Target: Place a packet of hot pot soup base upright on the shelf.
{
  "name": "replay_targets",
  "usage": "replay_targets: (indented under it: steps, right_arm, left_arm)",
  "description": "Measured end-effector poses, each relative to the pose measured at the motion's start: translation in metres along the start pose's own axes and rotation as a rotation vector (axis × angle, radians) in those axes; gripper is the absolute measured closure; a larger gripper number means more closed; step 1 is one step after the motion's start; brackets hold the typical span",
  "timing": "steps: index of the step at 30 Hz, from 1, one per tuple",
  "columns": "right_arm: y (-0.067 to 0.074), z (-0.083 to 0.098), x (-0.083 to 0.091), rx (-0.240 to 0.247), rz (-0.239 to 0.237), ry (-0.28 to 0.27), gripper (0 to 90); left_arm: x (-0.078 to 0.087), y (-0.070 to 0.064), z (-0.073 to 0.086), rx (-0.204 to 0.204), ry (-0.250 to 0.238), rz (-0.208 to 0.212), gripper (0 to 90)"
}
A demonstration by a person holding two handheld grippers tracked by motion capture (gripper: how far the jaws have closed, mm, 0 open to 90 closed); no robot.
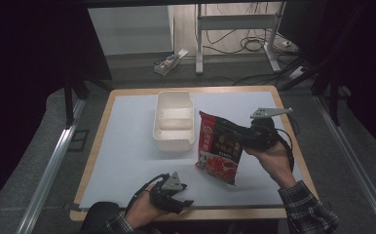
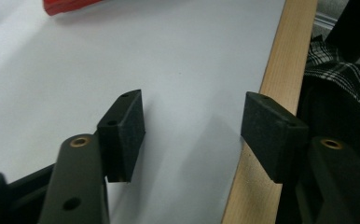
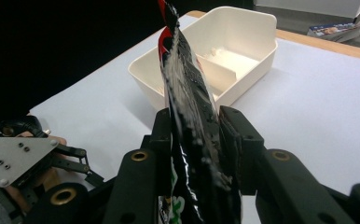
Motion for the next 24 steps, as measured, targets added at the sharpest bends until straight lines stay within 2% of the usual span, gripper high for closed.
replay_targets:
  steps: [8,16,21,24]
  right_arm:
    - [0.005,-0.003,-0.013,0.024,-0.005,0.018,67.8]
    - [0.007,-0.017,-0.021,0.023,-0.031,-0.005,67.9]
    - [0.003,-0.026,-0.02,0.025,-0.016,-0.01,67.9]
    - [-0.004,-0.031,-0.016,0.024,0.002,-0.016,67.9]
  left_arm:
    - [0.001,-0.002,0.001,-0.025,0.011,0.004,35.4]
    - [0.001,-0.001,0.001,-0.003,0.001,0.019,34.2]
    - [0.001,0.0,0.0,-0.005,0.0,0.002,31.6]
    - [0.003,0.001,-0.001,0.005,-0.025,-0.001,30.6]
Point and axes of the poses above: each handheld gripper's, and its own axes: x roughly backward along the jaws, z roughly out of its underside, y roughly to its left, the point moved 3 cm from there along -x, roughly forward along the jaws, and after that the axes turned 1 degree about z, right-handed, at the moved point
